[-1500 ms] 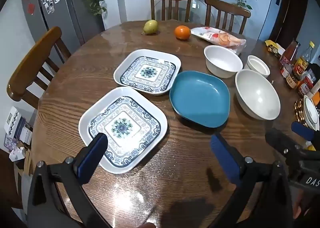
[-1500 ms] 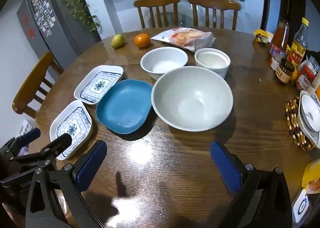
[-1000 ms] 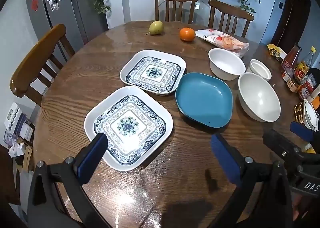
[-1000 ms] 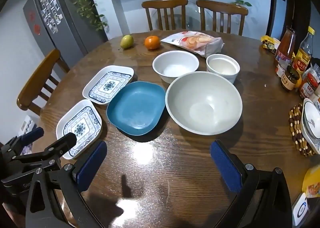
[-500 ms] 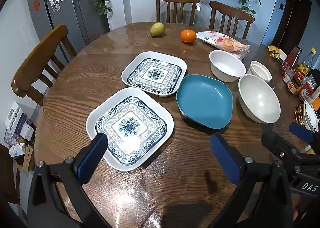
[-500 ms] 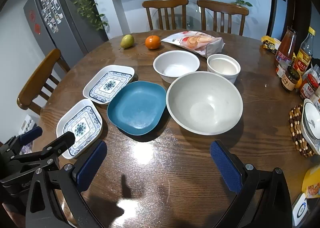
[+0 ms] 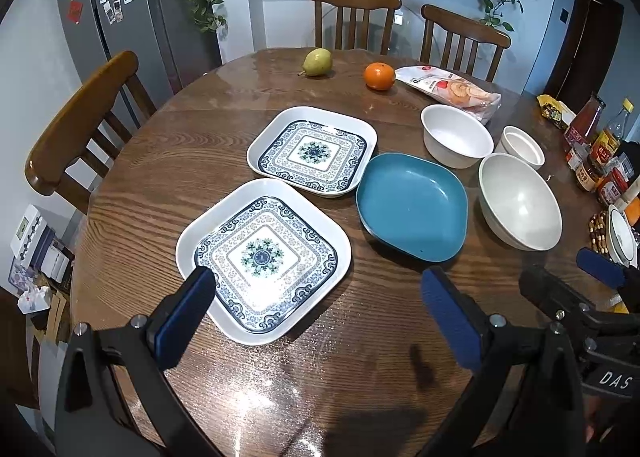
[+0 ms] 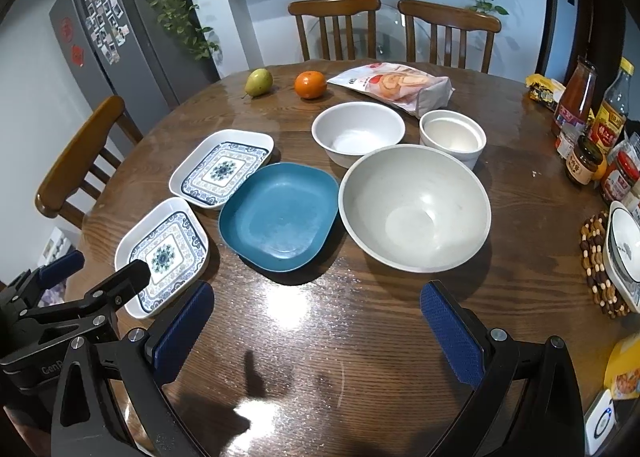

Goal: Organize plates and bowls

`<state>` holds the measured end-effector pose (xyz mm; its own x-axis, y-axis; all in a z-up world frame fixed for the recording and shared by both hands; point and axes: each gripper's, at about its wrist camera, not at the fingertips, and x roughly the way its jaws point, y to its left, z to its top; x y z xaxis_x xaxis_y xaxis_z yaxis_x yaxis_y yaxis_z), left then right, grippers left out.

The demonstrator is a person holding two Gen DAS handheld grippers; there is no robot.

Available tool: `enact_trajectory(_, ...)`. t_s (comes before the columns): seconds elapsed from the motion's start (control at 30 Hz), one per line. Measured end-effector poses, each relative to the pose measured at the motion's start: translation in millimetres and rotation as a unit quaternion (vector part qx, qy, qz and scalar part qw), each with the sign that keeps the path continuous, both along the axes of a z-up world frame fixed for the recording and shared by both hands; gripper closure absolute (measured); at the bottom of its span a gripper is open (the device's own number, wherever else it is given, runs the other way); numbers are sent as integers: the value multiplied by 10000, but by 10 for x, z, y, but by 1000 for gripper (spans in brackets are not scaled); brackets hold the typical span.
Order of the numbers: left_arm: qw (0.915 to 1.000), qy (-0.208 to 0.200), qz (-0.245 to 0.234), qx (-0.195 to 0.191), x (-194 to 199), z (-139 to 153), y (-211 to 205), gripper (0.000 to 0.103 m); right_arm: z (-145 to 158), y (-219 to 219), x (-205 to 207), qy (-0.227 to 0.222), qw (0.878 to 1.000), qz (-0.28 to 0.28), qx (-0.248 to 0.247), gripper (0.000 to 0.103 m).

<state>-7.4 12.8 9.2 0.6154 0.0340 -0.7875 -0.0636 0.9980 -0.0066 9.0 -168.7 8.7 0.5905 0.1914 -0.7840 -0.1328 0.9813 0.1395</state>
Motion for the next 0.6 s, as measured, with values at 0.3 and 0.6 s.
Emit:
enact_trajectory(0.3,10000,14,23,-1,2,1,40,1,-16,45,5,9,10000,35,16,0)
enact_trajectory(0.6,10000,37,32,-29,2,-1,67,1,-18,75,-3,11,10000,52,-13,0)
